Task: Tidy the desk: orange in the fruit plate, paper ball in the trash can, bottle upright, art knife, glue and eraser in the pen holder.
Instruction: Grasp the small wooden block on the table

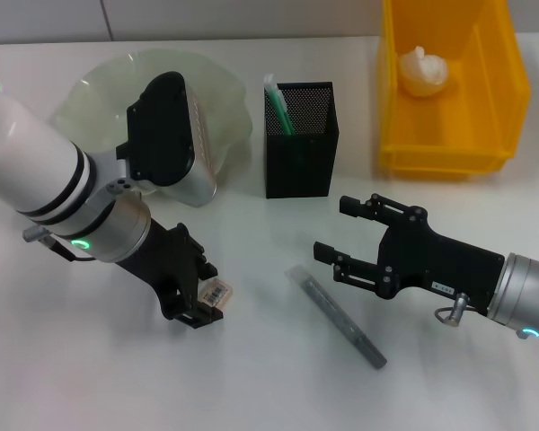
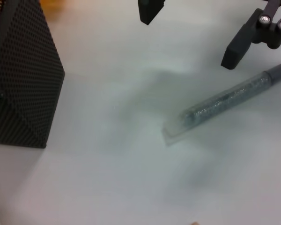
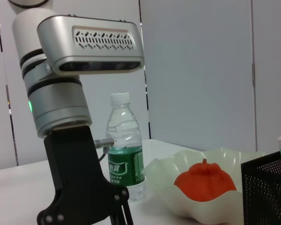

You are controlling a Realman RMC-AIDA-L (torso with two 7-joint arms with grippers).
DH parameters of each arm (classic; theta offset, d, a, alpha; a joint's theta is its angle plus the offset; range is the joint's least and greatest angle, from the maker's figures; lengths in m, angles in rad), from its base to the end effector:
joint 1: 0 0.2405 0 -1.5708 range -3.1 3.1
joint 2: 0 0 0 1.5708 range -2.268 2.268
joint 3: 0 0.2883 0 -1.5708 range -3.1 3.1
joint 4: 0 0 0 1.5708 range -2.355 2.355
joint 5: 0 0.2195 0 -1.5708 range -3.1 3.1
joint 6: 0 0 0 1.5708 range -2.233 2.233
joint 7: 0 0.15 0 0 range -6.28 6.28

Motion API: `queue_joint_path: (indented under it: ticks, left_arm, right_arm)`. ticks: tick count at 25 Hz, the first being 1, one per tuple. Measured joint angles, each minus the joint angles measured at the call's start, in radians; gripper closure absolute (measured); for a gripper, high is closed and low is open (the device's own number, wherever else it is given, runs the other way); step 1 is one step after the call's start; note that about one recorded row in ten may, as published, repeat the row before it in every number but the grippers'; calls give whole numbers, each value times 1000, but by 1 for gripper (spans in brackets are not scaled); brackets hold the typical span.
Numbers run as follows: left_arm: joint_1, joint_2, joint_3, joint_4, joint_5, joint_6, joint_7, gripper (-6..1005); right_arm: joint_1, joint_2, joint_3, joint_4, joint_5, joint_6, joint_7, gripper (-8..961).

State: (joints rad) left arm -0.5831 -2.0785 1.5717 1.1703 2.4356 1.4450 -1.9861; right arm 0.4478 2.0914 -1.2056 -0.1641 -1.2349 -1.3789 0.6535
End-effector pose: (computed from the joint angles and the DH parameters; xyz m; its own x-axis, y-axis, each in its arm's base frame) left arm -0.2184 0.3540 -0.0800 0.9186 0.1302 -0.3731 0.1069 -0.9908 -0.0826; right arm 0.3093 0.2953 -0.1060 0.7673 -0.1146 -0.6310 -0.3871 -0.8672 -0.3133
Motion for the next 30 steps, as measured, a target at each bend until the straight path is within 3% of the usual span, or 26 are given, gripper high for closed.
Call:
queue_joint_path:
  ticks: [30]
  left_arm:
    - [-4,0,15,-30,7,-30,0,441]
  right_arm:
    - [1,1,0,0,0,0,2,228]
